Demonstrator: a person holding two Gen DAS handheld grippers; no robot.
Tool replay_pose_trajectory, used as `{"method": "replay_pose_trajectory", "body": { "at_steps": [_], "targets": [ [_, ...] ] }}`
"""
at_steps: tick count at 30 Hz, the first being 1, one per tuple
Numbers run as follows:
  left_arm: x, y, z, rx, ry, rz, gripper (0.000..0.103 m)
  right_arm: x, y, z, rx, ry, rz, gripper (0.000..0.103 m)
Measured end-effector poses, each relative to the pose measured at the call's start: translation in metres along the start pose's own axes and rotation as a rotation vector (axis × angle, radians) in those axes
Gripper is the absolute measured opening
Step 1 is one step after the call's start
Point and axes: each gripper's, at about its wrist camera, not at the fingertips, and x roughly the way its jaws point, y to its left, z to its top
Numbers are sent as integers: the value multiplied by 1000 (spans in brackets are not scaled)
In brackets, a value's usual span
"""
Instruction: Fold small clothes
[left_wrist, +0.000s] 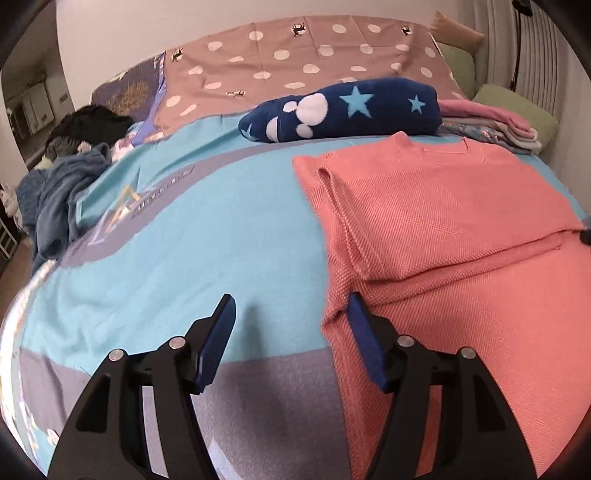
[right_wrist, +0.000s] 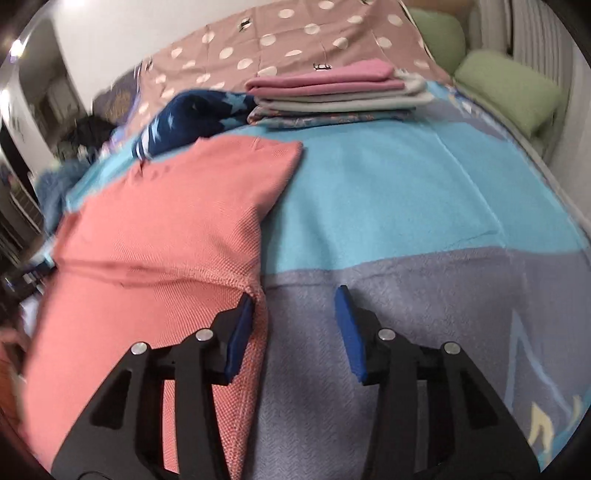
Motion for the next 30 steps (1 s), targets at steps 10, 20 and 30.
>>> {"method": "replay_pose_trajectory", "body": {
  "at_steps": [10, 20, 30],
  "targets": [
    [-5, 16, -7, -73, 14, 46, 52, -15, -6, -8, 44, -6, 35, 45],
    [-9, -5, 17, -62, -19, -73, 51, -25, 4, 6, 64, -65, 67, 45],
    [3, 10, 7, -142, 17, -73, 38, -18, 0, 8, 86, -33, 64, 44]
  ]
}}
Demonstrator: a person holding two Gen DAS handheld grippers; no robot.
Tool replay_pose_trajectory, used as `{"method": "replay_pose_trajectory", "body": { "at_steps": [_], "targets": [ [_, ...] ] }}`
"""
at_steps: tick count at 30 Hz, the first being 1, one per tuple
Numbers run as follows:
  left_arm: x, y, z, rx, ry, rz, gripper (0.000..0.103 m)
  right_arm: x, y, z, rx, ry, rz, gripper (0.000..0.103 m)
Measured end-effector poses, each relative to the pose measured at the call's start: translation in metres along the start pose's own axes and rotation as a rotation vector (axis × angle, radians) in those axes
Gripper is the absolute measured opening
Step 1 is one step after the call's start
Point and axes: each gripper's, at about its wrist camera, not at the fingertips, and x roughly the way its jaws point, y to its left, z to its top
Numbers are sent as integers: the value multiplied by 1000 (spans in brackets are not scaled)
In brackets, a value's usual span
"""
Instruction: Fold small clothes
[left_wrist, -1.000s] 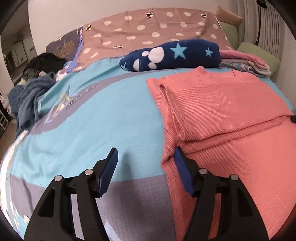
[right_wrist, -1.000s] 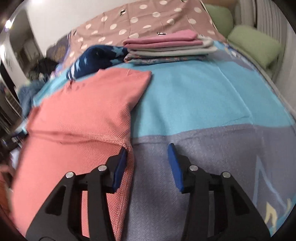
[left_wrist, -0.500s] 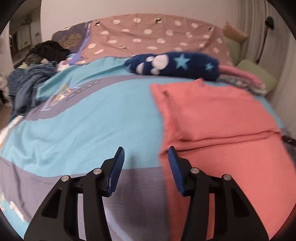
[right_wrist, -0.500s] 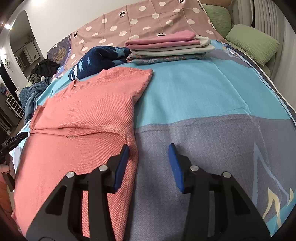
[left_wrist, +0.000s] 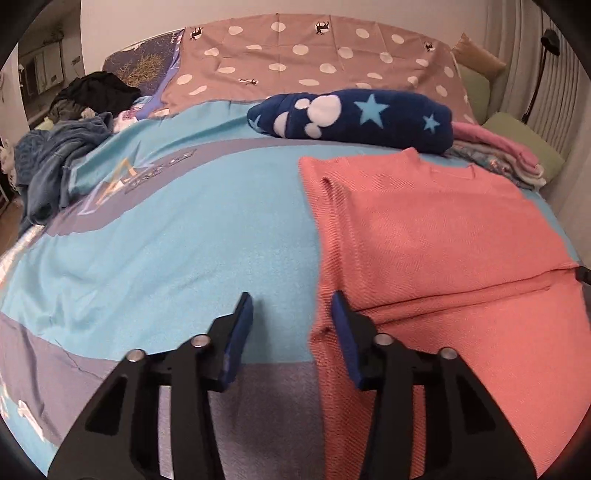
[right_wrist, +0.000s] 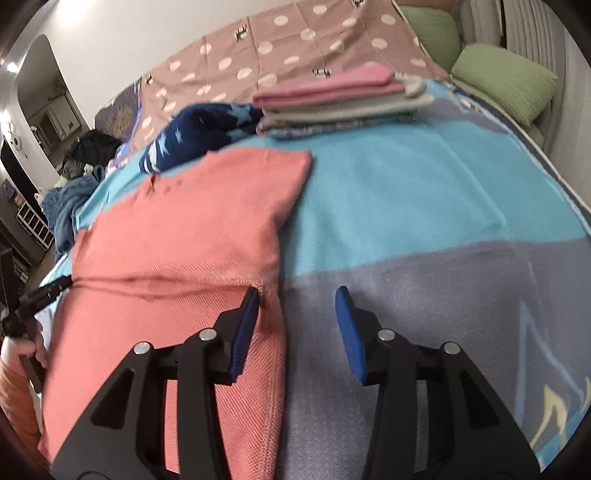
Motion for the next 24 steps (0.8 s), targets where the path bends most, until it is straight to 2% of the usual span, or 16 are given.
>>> {"method": "replay_pose_trajectory", "body": {
  "at_steps": [3, 8, 11, 15, 18, 21, 24],
  "targets": [
    [-7, -3, 0, -26, -24, -68, 25, -7, 13, 10, -48, -33, -10, 44],
    [-33, -16, -14, 6, -64, -143, 24, -8, 27, 7, -72, -30, -1, 44],
    [-38, -14, -32, 11, -22, -175, 24, -12, 24, -4, -71, -16, 0, 45],
    [-47, 0, -59, -5, 21, -168, 40, -23, 9, -26, -21, 6, 14, 47],
    [-63, 11, -74, -40, 21, -228, 49, -38, -5, -48, 17, 25, 42, 47],
    [-72, 12, -92, -45, 36, -300, 49, -51, -11, -64, 44, 35, 96, 47],
    [-84, 10, -109, -37, 36, -332, 49, -66, -11, -86, 61, 47, 148, 48]
  ]
}}
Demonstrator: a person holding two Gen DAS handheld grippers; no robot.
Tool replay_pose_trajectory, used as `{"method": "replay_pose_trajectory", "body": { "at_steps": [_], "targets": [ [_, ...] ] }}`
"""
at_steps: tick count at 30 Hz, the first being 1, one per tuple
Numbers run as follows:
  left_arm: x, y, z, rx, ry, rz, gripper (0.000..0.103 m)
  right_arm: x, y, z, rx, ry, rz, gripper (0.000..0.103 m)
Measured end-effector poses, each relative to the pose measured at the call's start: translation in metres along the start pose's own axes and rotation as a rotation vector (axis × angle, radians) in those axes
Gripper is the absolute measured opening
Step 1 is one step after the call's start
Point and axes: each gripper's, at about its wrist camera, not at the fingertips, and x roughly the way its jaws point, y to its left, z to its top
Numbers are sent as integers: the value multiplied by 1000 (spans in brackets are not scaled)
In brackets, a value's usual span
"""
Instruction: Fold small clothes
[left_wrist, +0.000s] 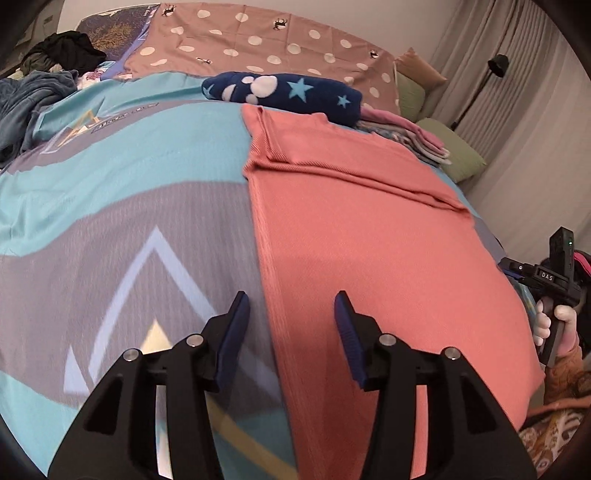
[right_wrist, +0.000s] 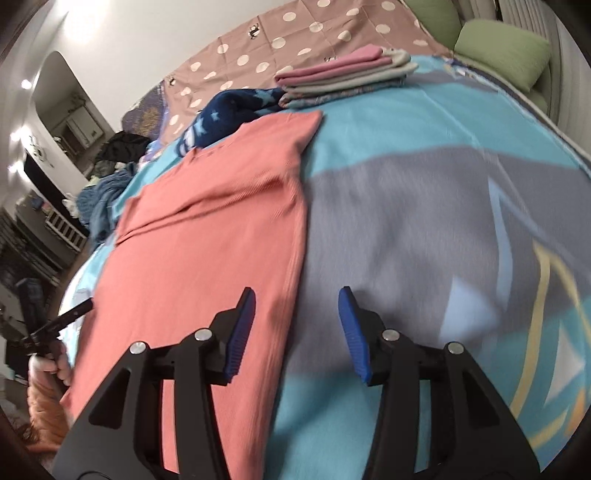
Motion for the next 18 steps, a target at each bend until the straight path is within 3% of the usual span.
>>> {"method": "replay_pose_trajectory", "body": {
  "at_steps": [9, 18],
  "targets": [
    [-41, -17, -59, 10, 6, -57, 50, -42, 7, -68, 17, 12, 79, 50],
    [-81, -21, -117, -63, -20, -222, 50, -88, 0, -123, 74, 40, 212, 50]
  ]
}}
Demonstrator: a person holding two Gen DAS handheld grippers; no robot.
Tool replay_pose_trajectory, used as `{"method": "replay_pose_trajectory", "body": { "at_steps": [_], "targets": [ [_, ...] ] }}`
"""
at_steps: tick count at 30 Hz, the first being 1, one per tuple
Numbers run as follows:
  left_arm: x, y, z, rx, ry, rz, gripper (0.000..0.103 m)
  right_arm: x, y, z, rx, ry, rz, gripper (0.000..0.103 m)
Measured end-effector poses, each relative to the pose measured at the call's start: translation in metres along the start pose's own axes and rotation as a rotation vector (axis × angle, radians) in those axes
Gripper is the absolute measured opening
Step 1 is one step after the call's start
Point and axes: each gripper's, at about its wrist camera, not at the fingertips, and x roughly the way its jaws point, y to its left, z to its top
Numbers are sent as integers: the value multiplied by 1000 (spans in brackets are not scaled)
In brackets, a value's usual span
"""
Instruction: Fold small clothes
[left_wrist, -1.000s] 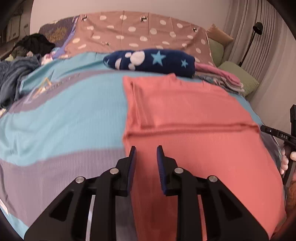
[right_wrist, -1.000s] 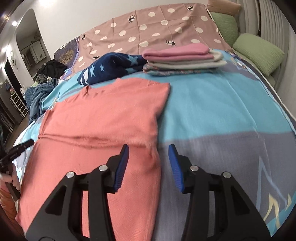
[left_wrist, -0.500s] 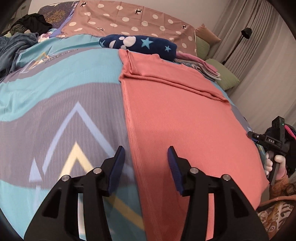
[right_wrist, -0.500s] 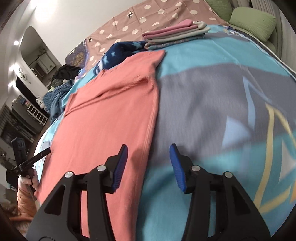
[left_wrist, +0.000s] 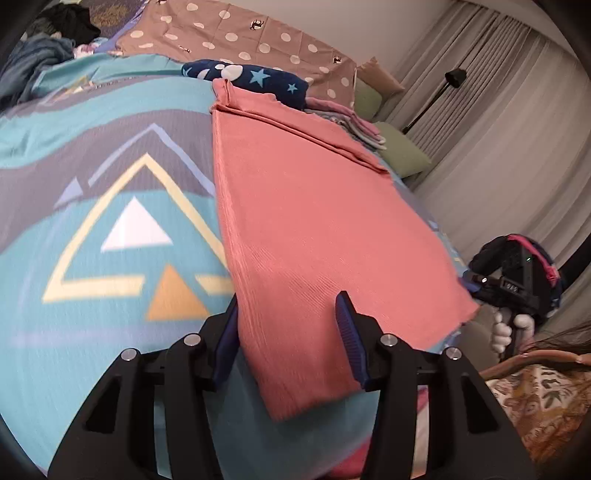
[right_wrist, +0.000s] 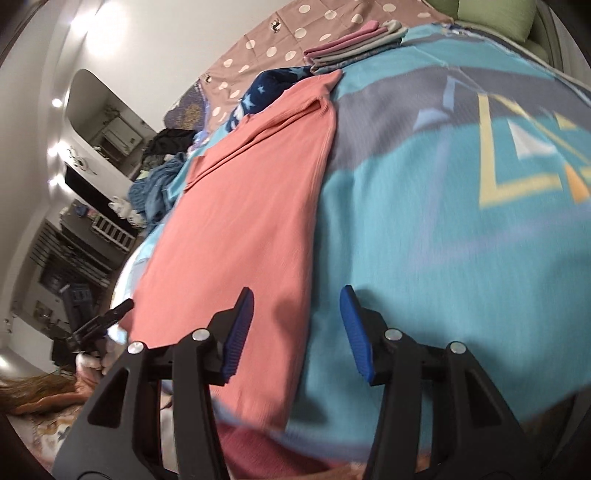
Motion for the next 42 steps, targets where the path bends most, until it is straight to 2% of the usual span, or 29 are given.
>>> {"method": "replay_pose_trajectory", "body": {
  "at_steps": [3, 6, 7, 8, 9, 10, 12, 13, 16, 20, 23, 26, 30, 37, 39, 41, 42],
  "targets": [
    [-1, -2, -6, 3, -1, -30, 50, -3, -1, -11, 36, 37, 116, 54],
    [12, 4, 5, -30, -3, -87, 50, 9, -3, -8, 62, 71, 195, 54],
    [15, 5, 7, -38, -4, -96, 46, 16, -4, -5, 83, 90, 244, 54],
    [20, 6, 12, -46, -4, -97, 39, 21, -4, -2, 92, 102, 273, 45],
    [23, 6, 14, -57, 3, -92, 12, 25, -3, 0, 98, 110, 276, 19],
    [29, 8, 18, -91, 20, -104, 3, 29, -3, 4, 115, 114, 253, 8],
    [24, 4, 22, -90, -16, -111, 3, 28, -4, 9, 153, 94, 273, 7],
    [18, -1, 24, -76, -47, -118, 3, 21, -1, 13, 154, 55, 301, 7],
    [-14, -26, 41, -31, -172, -174, 3, -11, 18, 28, 92, -65, 375, 7],
    [-49, -59, 56, 50, -279, -207, 3, -55, 42, 47, -4, -194, 387, 6],
    [-72, -80, 51, 93, -334, -256, 3, -89, 52, 52, -44, -284, 420, 6],
    [-91, -103, 42, 150, -361, -235, 3, -117, 60, 47, -95, -346, 411, 6],
    [-90, -109, 36, 154, -355, -209, 4, -120, 61, 44, -123, -354, 342, 7],
    [-63, -91, 61, 86, -318, -190, 4, -94, 36, 69, -33, -344, 337, 6],
    [-55, -90, 68, 79, -306, -175, 4, -83, 35, 73, -30, -313, 302, 6],
    [-49, -90, 73, 81, -295, -161, 4, -64, 33, 73, -45, -211, 246, 8],
    [-48, -89, 74, 83, -294, -164, 4, -56, 31, 66, -51, -163, 230, 18]
  ]
}}
